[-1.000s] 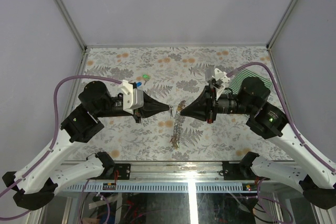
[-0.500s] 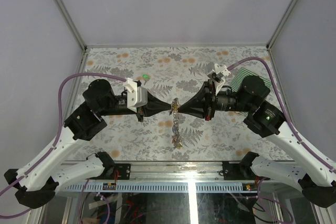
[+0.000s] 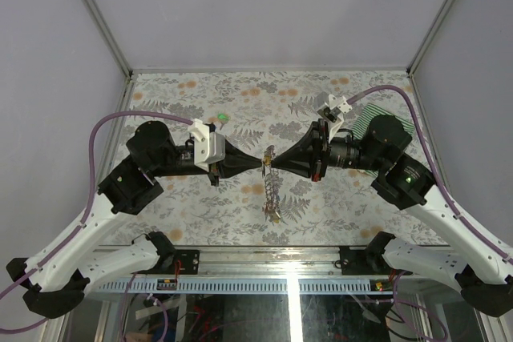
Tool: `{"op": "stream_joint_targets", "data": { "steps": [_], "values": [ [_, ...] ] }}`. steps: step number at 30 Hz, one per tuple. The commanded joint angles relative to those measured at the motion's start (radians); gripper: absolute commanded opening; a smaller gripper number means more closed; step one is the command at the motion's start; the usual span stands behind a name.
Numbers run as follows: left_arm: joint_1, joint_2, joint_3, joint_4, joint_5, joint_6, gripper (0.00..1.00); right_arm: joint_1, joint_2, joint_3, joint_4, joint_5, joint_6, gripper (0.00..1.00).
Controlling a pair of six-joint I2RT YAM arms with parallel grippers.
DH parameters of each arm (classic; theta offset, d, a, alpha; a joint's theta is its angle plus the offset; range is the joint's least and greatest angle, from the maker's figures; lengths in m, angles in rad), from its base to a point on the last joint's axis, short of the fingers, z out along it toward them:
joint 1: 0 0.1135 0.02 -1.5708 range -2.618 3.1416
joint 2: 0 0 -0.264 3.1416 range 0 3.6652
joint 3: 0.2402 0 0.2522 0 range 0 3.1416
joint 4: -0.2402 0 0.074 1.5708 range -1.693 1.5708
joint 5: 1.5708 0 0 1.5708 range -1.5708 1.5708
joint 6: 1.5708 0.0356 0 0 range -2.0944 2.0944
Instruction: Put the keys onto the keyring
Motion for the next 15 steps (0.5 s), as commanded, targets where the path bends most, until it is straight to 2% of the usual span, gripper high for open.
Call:
{"op": "stream_joint_targets", "data": {
  "steps": [1, 15],
  "values": [
    [-0.005, -0.005, 0.013, 0.061, 0.015, -0.009, 0.0, 0.004, 0.0, 0.035, 0.09, 0.023, 0.025, 0.0],
    [-0.005, -0.007, 0.019, 0.062, 0.021, -0.012, 0.0, 0.004, 0.009, 0.029, 0.065, 0.05, 0.021, 0.0]
  ]
}}
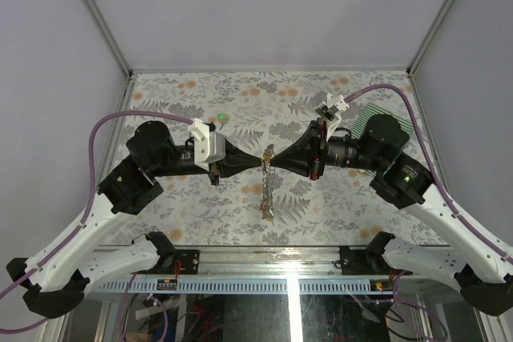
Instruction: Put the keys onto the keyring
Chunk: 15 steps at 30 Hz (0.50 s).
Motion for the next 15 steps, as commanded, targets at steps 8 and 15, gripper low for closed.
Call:
{"op": "stream_joint_targets", "data": {
  "steps": [8, 15],
  "values": [
    [-0.005, -0.008, 0.016, 0.057, 0.031, -0.01, 0.0, 0.005, -0.006, 0.029, 0.083, 0.052, 0.022, 0.0],
    [-0.005, -0.004, 0.017, 0.051, 0.035, -0.009, 0.0, 0.004, -0.021, 0.019, 0.098, 0.094, 0.035, 0.0]
  ]
}}
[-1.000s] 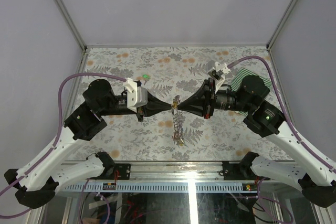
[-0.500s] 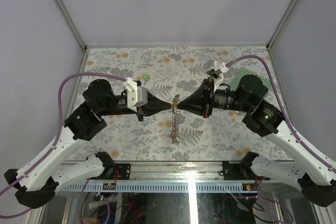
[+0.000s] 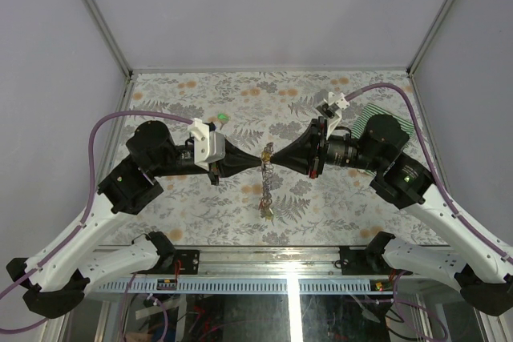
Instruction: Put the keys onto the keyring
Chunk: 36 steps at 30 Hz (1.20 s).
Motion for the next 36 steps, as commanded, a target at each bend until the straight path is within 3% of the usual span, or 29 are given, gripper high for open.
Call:
{"op": "stream_joint_targets", "data": {
  "steps": [1, 24, 36],
  "values": [
    [-0.006, -0.002, 0.018, 0.048, 0.037, -0.007, 0.0, 0.004, -0.024, 0.018, 0.106, 0.056, 0.024, 0.0],
    [-0.005, 0.023, 0.02, 0.033, 0.055, -0.012, 0.0, 0.004, -0.059, -0.05, 0.228, 0.105, 0.096, 0.0],
    [-0.005, 0.011, -0.003, 0.105, 0.019, -0.063, 0.04, 0.004, -0.106, -0.214, 0.533, 0.147, 0.187, 0.0]
  ]
}}
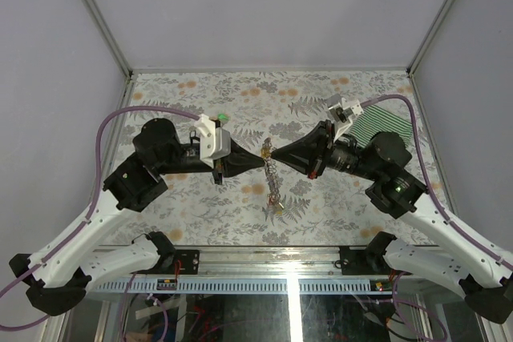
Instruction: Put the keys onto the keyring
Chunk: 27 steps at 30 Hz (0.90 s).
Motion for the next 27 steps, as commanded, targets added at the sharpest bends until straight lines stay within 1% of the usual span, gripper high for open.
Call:
{"op": "stream_joint_targets", "data": {
  "steps": [1, 5, 7, 12, 18, 22, 27],
  "values": [
    [-0.006, -0.019, -0.005, 0.107, 0.007, -0.046, 0.05, 0.003, -0.04, -0.038, 0.265, 0.048, 0.033, 0.0],
    [-0.006, -0.043, -0.023, 0.166, 0.001, -0.088, 0.17, 0.004, -0.069, -0.108, 0.398, 0.037, 0.022, 0.0],
    [-0.005, -0.061, -0.04, 0.209, -0.005, -0.12, 0.22, 0.004, -0.08, -0.122, 0.421, 0.024, 0.0, 0.0],
    [-0.006, -0.099, -0.084, 0.319, -0.055, -0.209, 0.25, 0.004, -0.106, -0.138, 0.423, 0.007, -0.071, 0.0],
    [-0.006, -0.109, -0.165, 0.54, -0.115, -0.371, 0.29, 0.004, -0.118, -0.132, 0.418, -0.002, -0.15, 0.0],
    [-0.005, -0.091, -0.209, 0.675, -0.098, -0.463, 0.33, 0.004, -0.112, -0.124, 0.445, -0.025, -0.211, 0.0],
    [-0.005, -0.071, -0.205, 0.732, -0.067, -0.501, 0.34, 0.004, -0.105, -0.099, 0.432, -0.034, -0.259, 0.0]
  ]
}}
